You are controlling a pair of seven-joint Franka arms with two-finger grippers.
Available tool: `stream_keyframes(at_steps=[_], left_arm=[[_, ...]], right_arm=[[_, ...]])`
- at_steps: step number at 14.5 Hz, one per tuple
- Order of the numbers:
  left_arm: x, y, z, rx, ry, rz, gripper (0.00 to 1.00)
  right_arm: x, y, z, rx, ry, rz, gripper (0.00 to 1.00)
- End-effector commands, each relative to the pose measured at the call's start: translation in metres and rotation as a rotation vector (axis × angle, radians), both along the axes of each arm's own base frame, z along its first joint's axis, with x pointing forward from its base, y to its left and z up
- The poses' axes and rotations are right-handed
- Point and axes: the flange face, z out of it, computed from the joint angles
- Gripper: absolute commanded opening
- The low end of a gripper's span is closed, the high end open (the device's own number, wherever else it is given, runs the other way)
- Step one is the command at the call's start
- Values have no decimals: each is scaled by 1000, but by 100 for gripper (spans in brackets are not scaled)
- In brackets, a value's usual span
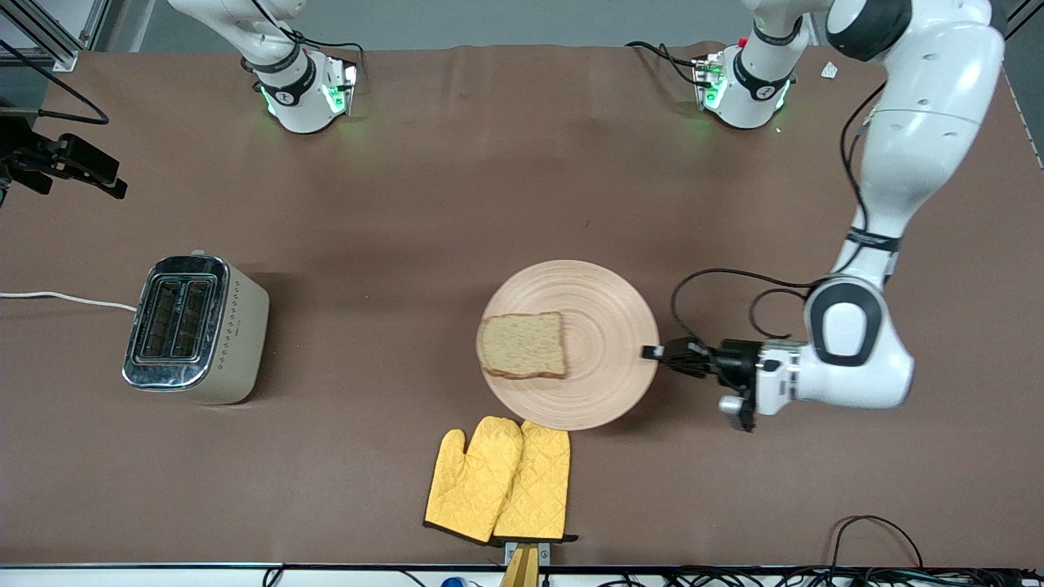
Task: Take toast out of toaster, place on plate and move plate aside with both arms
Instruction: 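Slide the plate with the left gripper away from the toaster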
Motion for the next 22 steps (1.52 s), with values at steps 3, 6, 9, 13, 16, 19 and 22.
stream_keyframes(at_steps=[3, 6, 9, 13, 16, 19, 22], left_arm=[[-6, 123, 9, 15, 32, 27, 0], [-15, 196, -7, 54, -35, 28, 0], [-26, 262, -28, 67, -32, 89, 0], [-44, 314, -67, 72, -11, 137, 0], [-50, 332, -85, 97, 6, 172, 1], [-56, 341, -103, 90, 28, 190, 5], [-53, 341, -104, 114, 14, 200, 71]], right_arm=[[-3, -8, 1, -8, 18, -16, 100], [-2, -9, 2, -9, 9, -19, 100], [-1, -5, 4, -10, -8, -6, 100], [-2, -1, 2, -10, 3, -2, 100], [-2, -1, 2, -10, 4, -3, 100], [-2, -1, 2, -10, 6, -3, 100], [-2, -1, 2, -10, 6, -5, 100]])
